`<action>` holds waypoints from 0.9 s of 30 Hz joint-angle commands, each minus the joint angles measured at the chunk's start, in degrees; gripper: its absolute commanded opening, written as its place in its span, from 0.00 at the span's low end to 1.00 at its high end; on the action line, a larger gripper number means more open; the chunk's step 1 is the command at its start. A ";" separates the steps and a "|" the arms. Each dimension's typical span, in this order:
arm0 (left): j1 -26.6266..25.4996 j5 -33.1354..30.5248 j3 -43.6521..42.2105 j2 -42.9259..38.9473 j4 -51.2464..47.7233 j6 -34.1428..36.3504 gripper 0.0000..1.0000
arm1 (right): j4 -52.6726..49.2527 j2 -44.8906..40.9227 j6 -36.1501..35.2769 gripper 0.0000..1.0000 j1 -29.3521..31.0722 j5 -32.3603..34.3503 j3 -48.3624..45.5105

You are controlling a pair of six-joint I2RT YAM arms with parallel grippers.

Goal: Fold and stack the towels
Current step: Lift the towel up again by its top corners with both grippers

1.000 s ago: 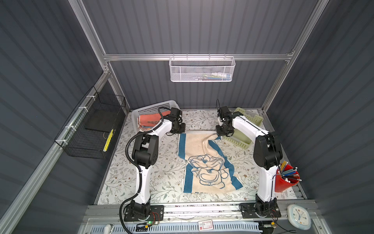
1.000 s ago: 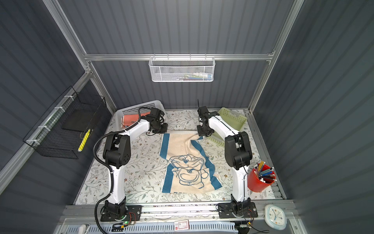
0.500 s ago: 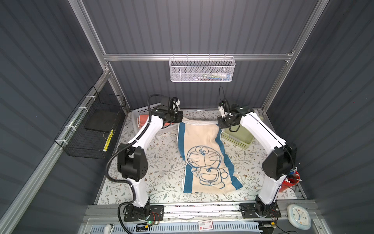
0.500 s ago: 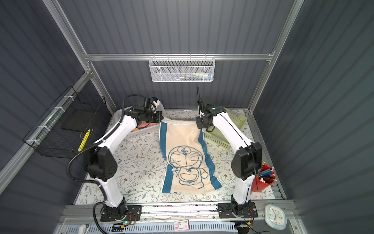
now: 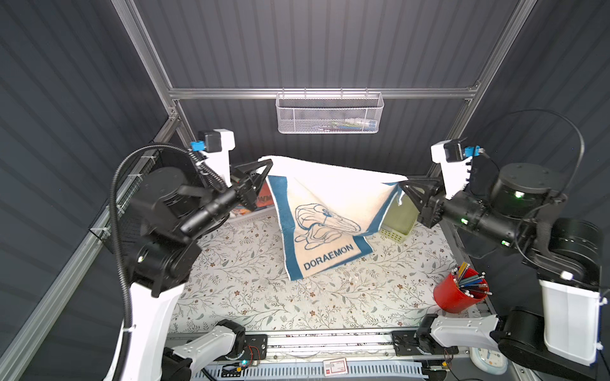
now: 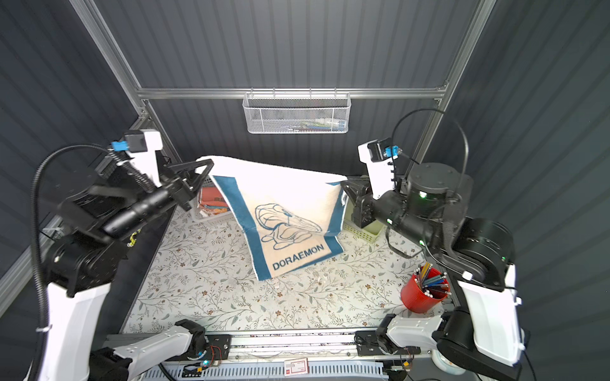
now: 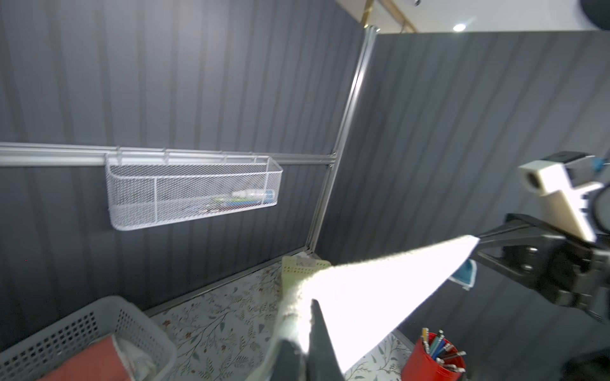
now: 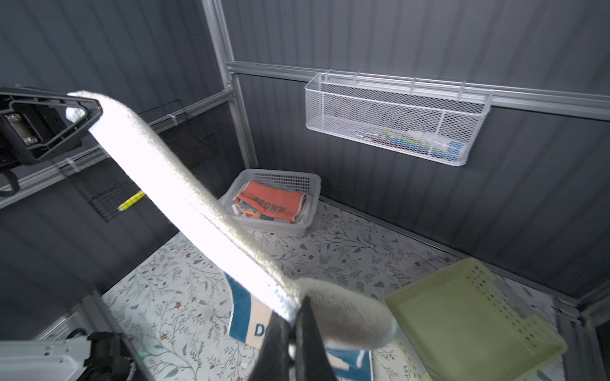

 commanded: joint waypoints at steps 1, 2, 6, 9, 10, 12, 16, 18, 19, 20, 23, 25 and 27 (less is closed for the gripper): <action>1.91 -3.90 5.21 -0.32 -1.41 -2.27 0.00 | -5.09 -1.24 1.82 0.00 0.28 4.99 4.72; 1.91 -3.32 7.07 0.03 -1.96 -2.62 0.00 | -5.16 -0.84 1.91 0.00 0.36 3.78 7.11; 1.91 -2.00 16.71 3.37 -4.28 -3.37 0.00 | -4.26 1.62 0.92 0.00 0.45 0.13 16.24; 1.91 -1.99 23.56 6.37 -5.97 -3.12 0.00 | -1.93 2.20 -0.28 0.00 0.45 -0.17 19.11; 1.91 -2.28 25.47 7.28 -6.47 -3.00 0.00 | -0.58 2.00 -0.93 0.00 0.45 0.02 18.99; 1.91 -3.29 27.59 8.56 -7.24 -2.61 0.00 | 1.41 1.76 -2.00 0.00 0.45 1.36 18.96; 1.91 -10.33 26.29 9.53 -8.42 -0.21 0.00 | 4.63 2.52 -4.35 0.00 0.45 4.35 18.96; 1.91 -13.28 25.58 10.24 -9.13 1.11 0.00 | 6.64 3.35 -6.17 0.00 0.45 4.98 19.17; 1.91 -14.20 25.26 10.69 -9.14 1.53 0.00 | 7.76 4.00 -7.34 0.00 0.45 5.20 19.43; 1.91 -14.74 24.90 11.17 -9.06 1.94 0.00 | 8.71 4.55 -8.26 0.00 0.45 5.30 19.70; 1.91 -15.92 24.47 13.65 -9.75 3.51 0.00 | 12.21 6.76 -12.98 0.00 0.45 7.79 19.99; 1.91 -16.44 23.81 15.91 -9.58 4.57 0.00 | 14.34 8.99 -17.23 0.00 0.37 12.73 19.86; 1.90 -16.58 23.76 18.35 -9.24 5.40 0.00 | 15.81 11.77 -21.51 0.00 -0.68 16.90 19.67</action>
